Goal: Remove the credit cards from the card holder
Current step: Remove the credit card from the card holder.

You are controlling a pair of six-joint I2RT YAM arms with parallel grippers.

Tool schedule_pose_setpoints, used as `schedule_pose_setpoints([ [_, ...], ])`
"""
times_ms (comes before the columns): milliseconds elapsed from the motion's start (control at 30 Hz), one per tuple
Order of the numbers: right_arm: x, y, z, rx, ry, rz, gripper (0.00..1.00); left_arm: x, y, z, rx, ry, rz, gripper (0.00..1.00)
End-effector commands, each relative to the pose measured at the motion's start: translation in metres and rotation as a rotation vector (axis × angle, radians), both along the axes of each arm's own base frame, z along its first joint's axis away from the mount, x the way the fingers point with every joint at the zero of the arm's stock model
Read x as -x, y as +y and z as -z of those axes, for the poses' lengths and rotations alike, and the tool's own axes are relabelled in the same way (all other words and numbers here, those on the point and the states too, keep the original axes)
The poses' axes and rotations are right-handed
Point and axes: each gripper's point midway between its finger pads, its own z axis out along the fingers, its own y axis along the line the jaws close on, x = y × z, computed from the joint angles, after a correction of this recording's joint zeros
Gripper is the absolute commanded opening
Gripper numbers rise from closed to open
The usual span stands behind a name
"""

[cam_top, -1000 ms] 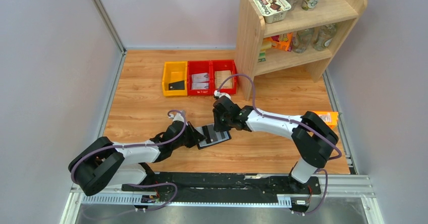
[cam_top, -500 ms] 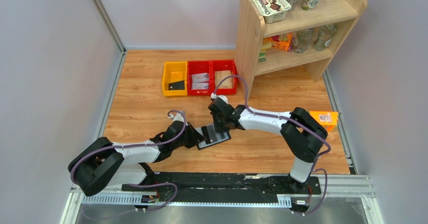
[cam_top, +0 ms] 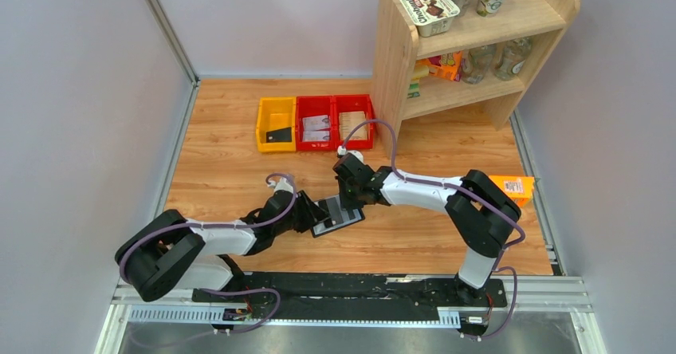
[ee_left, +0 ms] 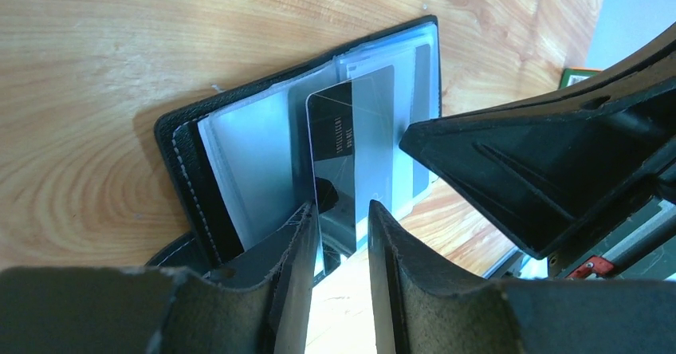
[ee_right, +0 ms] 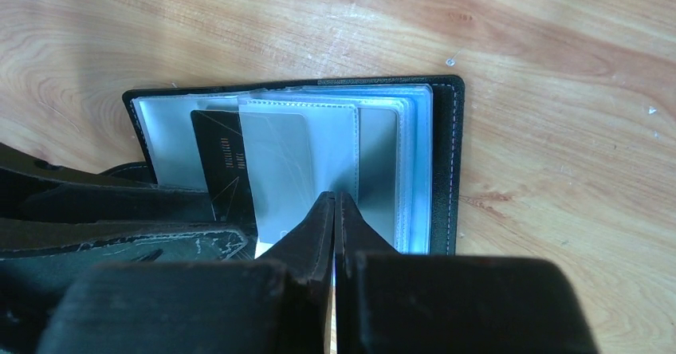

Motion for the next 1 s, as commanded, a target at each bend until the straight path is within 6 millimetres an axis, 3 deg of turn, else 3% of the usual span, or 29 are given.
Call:
schedule_pose_setpoints([
  [0, 0.024, -0.032, 0.035, 0.125, 0.103, 0.003, 0.0, -0.001, -0.001, 0.01, 0.003, 0.021, -0.014, 0.38],
  [100, 0.024, -0.031, 0.034, 0.116, 0.1, 0.002, 0.0, -0.002, -0.001, 0.015, 0.019, 0.021, -0.023, 0.34],
  [333, 0.023, -0.036, 0.038, 0.108, 0.121, 0.021, 0.0, 0.001, 0.007, 0.013, 0.025, 0.009, -0.042, 0.0],
  [533, 0.021, -0.041, 0.041, 0.098, 0.137, 0.046, 0.0, 0.005, 0.023, 0.008, -0.026, -0.011, -0.064, 0.0],
  [800, 0.015, -0.041, 0.035, 0.078, 0.118, 0.051, 0.0, 0.013, 0.055, -0.016, -0.139, -0.087, -0.076, 0.0],
  [867, 0.01, -0.037, 0.026, 0.057, 0.092, 0.038, 0.02, 0.014, 0.058, -0.028, -0.164, -0.125, -0.047, 0.0],
  [967, 0.007, -0.024, -0.004, -0.008, 0.044, -0.029, 0.09, 0.017, 0.063, -0.047, -0.24, -0.205, 0.039, 0.0],
])
